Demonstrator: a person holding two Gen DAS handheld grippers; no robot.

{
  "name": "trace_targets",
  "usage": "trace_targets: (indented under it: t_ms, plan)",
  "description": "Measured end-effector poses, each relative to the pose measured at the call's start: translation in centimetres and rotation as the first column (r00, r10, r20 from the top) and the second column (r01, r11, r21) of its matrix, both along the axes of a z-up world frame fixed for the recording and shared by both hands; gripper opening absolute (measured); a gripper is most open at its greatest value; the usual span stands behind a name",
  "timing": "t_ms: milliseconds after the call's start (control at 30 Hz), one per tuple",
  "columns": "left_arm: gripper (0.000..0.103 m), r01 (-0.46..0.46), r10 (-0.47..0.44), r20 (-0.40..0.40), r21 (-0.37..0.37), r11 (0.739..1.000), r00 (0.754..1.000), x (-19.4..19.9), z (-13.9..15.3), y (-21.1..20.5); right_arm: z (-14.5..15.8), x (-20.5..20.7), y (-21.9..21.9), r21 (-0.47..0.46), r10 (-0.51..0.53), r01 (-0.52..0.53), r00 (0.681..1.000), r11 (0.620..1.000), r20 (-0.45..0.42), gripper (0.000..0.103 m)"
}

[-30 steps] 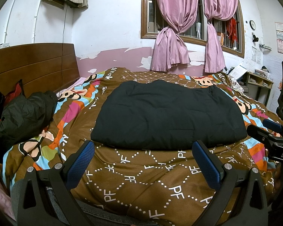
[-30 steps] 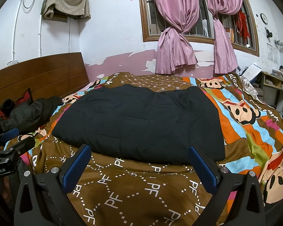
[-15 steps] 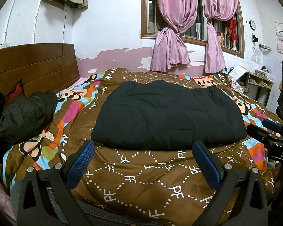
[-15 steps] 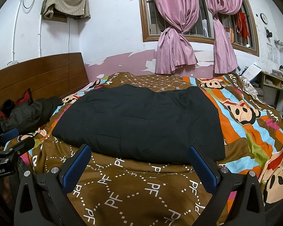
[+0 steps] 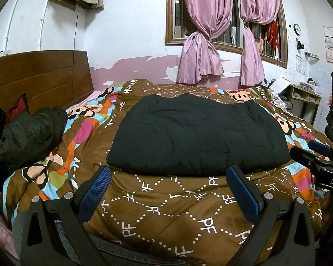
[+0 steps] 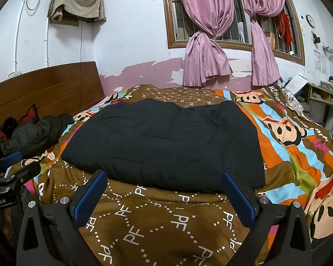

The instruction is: Fold large clothes

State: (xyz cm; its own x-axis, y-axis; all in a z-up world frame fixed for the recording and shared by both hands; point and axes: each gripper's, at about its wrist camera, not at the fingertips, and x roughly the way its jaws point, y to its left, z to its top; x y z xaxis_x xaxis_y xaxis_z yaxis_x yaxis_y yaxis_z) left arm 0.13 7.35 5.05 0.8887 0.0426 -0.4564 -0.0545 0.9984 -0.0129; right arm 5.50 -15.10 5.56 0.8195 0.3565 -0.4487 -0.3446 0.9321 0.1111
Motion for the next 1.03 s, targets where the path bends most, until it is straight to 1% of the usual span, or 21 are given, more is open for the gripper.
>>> trace_targets:
  t_ms: [333,433,500,667,1033]
  plan:
    - [0.101,0.001,-0.001,-0.002,0.001,1.000,1.000,-0.14,-0.10,-0.24,0.05,-0.01,0.06,0.000,-0.001,0.001,1.000,1.000,0.000,0.103]
    - [0.101,0.014,-0.014,-0.007,-0.018,1.000,1.000,-0.28,-0.21,-0.43,0.07,-0.01,0.08,0.000,-0.002,0.002,1.000,1.000,0.000,0.103]
    - [0.101,-0.002,0.001,-0.018,-0.031,1.000,1.000,-0.40,-0.36,-0.62,0.06,0.00,0.06,0.001,-0.002,0.002,1.000,1.000,0.000,0.103]
    - [0.101,-0.047,0.047,-0.038,-0.005,0.999,0.998,-0.22,-0.58,-0.87,0.07,0.02,0.05,0.001,-0.001,0.001,1.000,1.000,-0.001,0.103]
    - [0.101,-0.056,0.055,-0.043,-0.011,0.998,0.998,-0.46,-0.67,-0.75,0.09,-0.03,0.12,0.001,-0.002,0.002,1.000,1.000,-0.005,0.103]
